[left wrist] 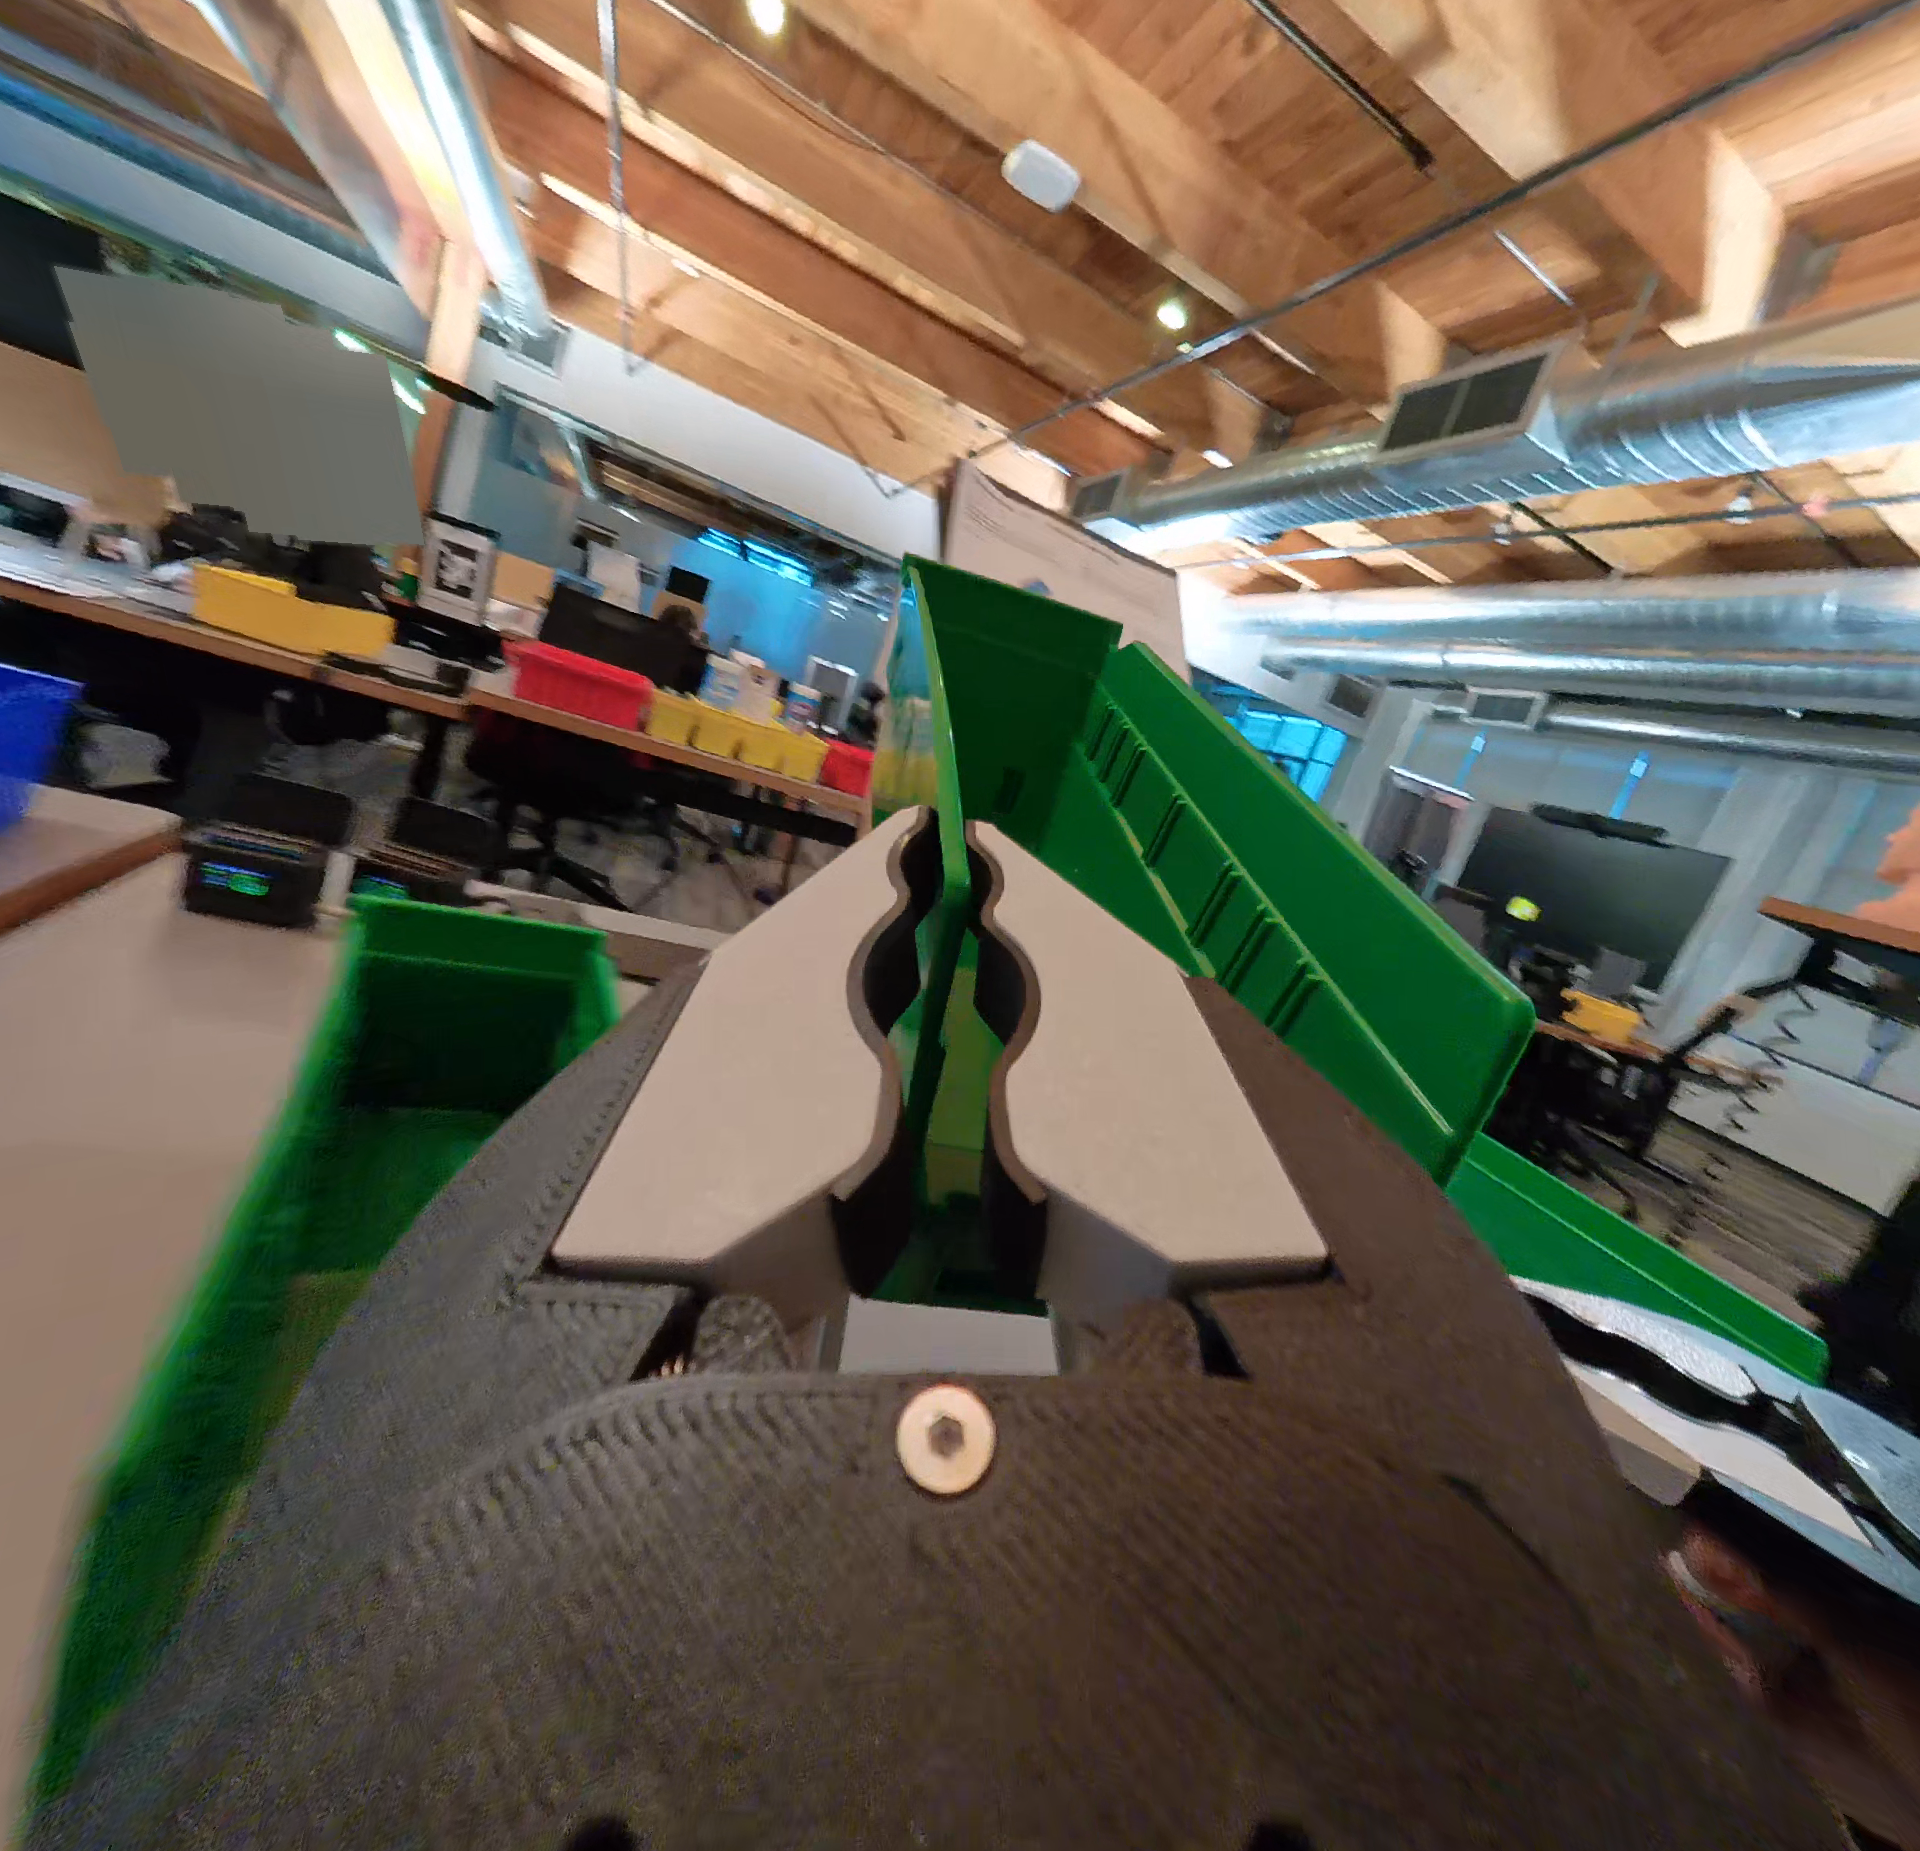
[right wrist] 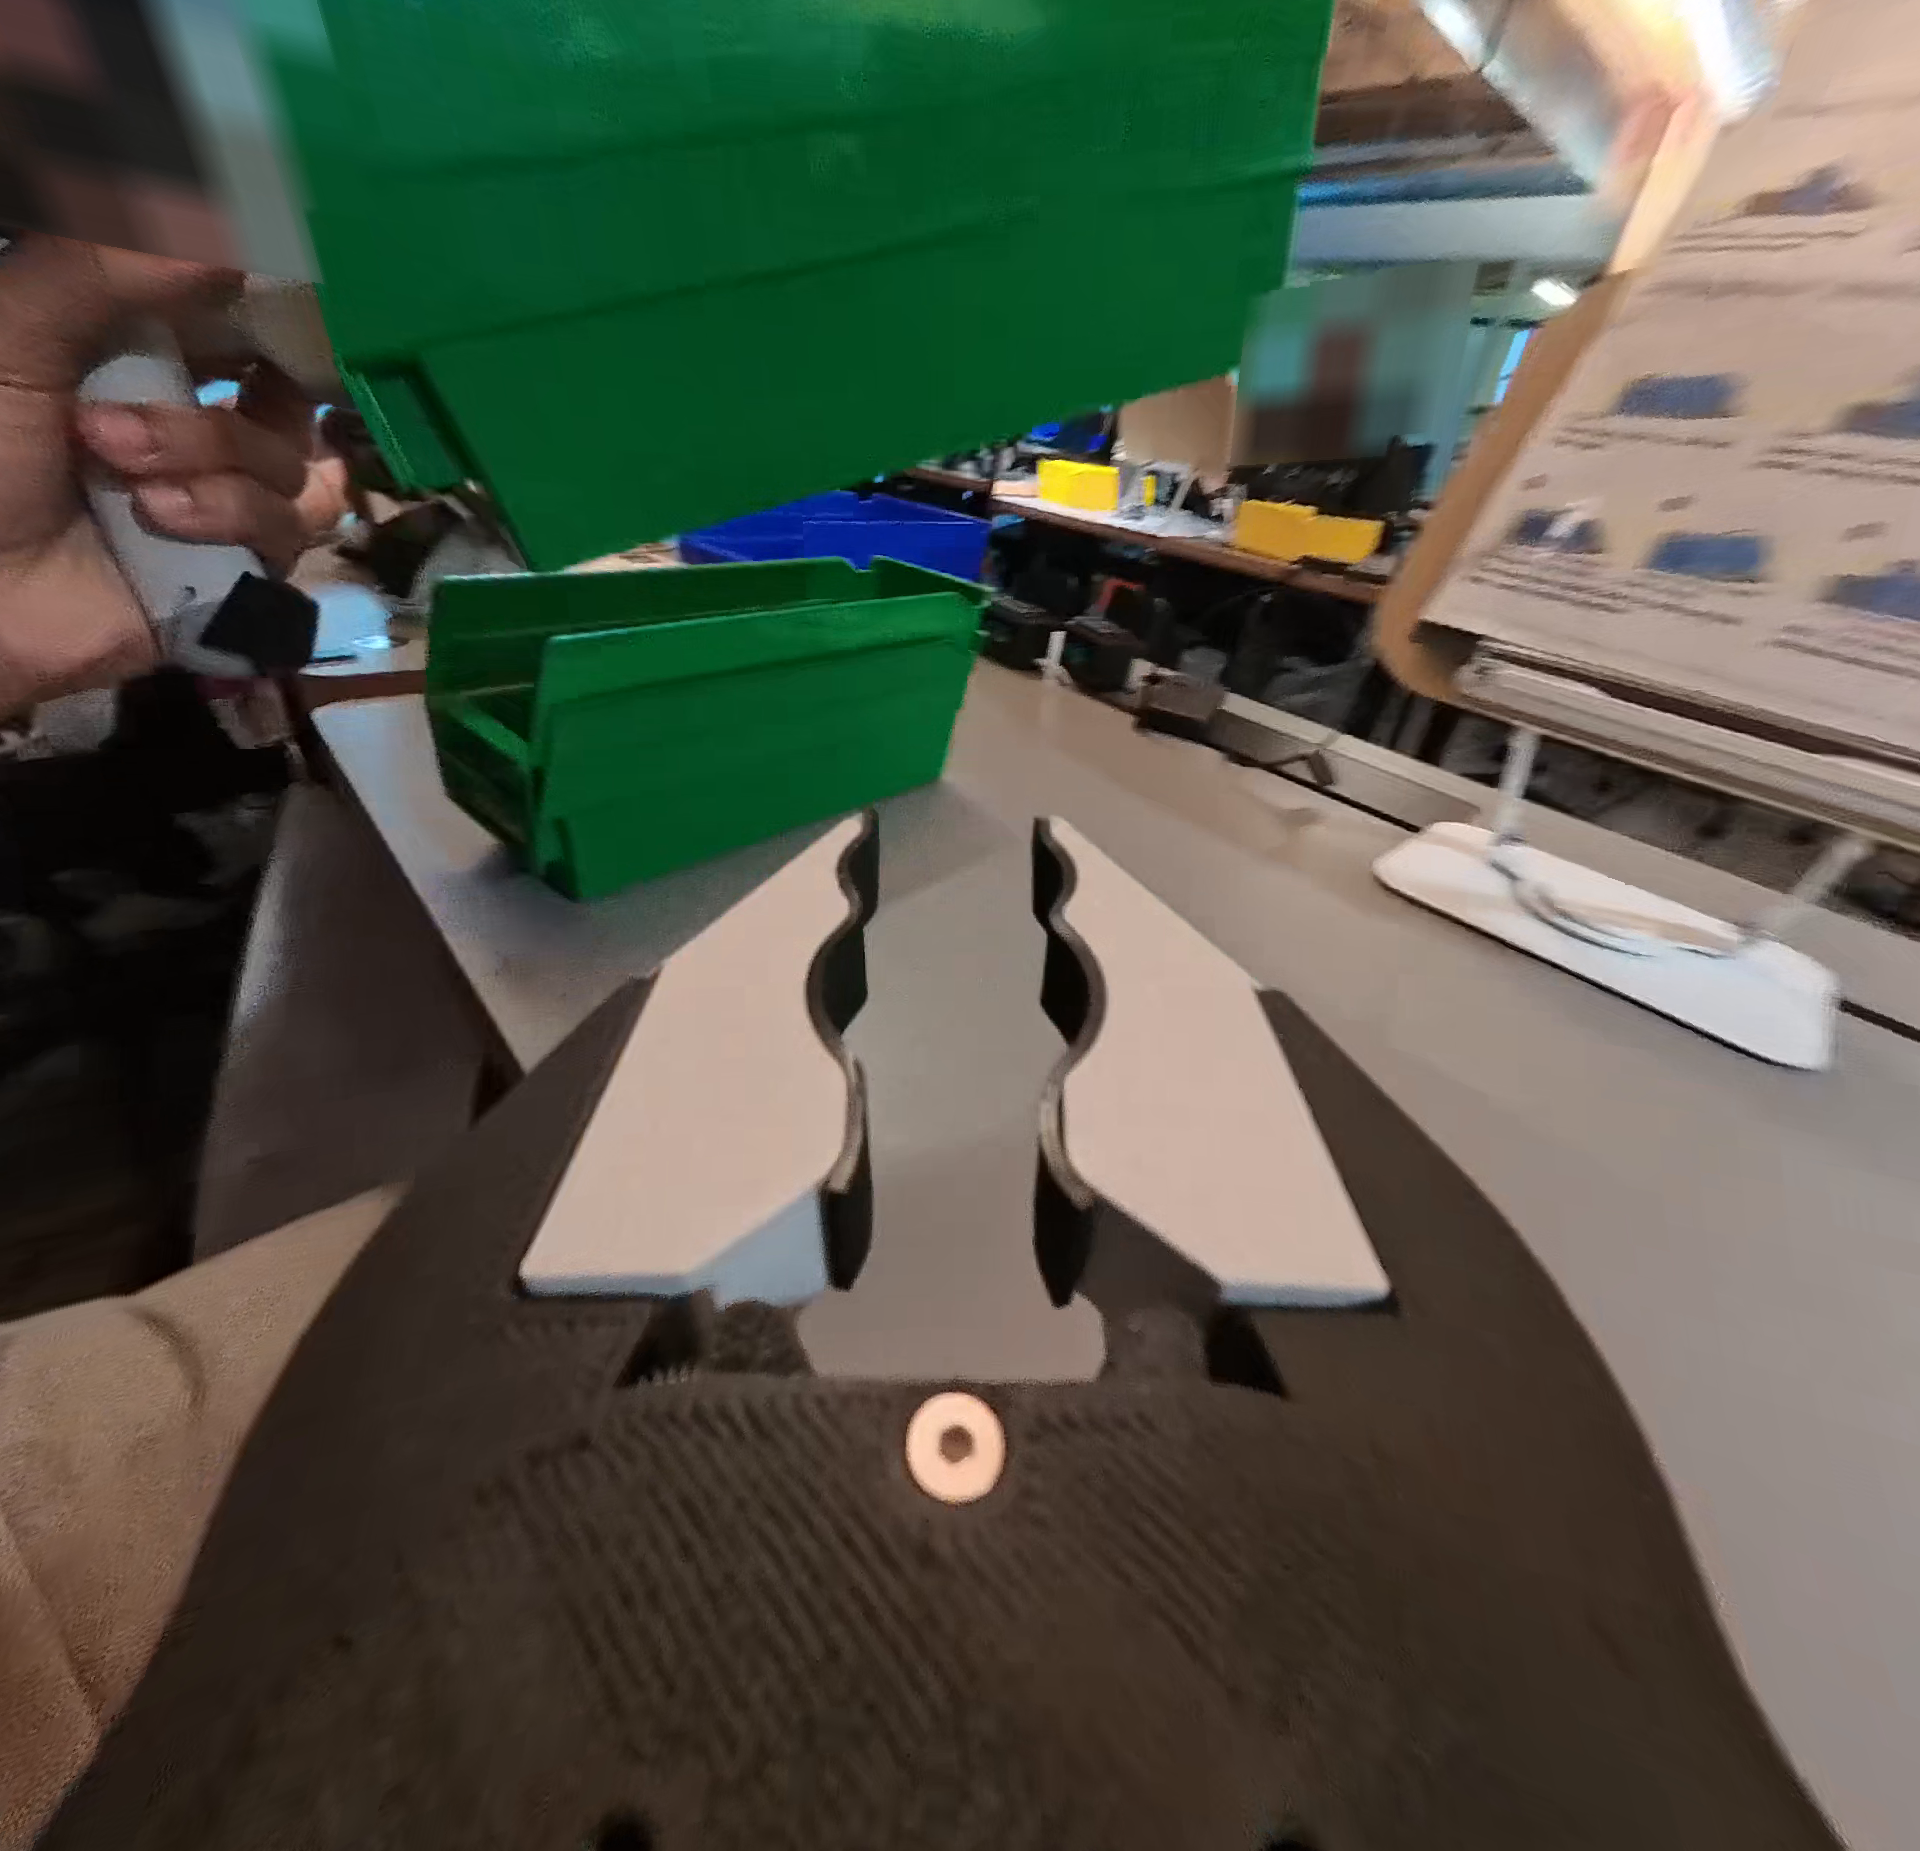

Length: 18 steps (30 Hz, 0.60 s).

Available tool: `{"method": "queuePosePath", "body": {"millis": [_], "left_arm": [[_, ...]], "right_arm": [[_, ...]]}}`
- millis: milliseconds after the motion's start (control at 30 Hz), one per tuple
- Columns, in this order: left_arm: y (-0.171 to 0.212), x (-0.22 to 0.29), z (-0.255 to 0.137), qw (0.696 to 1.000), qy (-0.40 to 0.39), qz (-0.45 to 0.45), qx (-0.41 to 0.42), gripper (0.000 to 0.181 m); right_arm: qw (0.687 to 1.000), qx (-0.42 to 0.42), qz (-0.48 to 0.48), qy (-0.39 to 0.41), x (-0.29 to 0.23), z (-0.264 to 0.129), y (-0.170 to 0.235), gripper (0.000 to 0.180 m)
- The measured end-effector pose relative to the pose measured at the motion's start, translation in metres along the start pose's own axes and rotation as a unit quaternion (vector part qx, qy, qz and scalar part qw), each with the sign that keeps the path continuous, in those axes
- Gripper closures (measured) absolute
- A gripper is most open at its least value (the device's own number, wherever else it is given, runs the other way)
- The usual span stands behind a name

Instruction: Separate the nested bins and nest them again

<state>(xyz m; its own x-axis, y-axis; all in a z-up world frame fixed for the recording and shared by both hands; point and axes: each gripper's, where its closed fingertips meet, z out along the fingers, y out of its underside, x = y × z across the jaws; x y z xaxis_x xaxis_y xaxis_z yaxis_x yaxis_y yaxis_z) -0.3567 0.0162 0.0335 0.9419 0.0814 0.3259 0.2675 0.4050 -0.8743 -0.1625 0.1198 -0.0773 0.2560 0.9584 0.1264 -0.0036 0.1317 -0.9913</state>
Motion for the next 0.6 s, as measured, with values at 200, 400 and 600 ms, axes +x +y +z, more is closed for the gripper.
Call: {"method": "queuePosePath", "body": {"millis": [200, 400, 600], "left_arm": [[0.093, 0.079, 0.052, 0.996, 0.037, -0.013, -0.076, 0.181], [0.181, 0.121, 0.079, 0.99, 0.042, 0.008, -0.136, 0.181], [0.215, 0.139, 0.067, 0.988, 0.037, -0.011, -0.149, 0.181]], "right_arm": [[0.994, 0.041, 0.08, 0.057, 0.034, -0.052, 0.008, 0.138], [0.992, 0.03, 0.102, 0.067, 0.049, -0.063, 0.018, 0.131], [0.986, 0.008, 0.149, 0.072, 0.048, -0.058, 0.027, 0.131]]}}
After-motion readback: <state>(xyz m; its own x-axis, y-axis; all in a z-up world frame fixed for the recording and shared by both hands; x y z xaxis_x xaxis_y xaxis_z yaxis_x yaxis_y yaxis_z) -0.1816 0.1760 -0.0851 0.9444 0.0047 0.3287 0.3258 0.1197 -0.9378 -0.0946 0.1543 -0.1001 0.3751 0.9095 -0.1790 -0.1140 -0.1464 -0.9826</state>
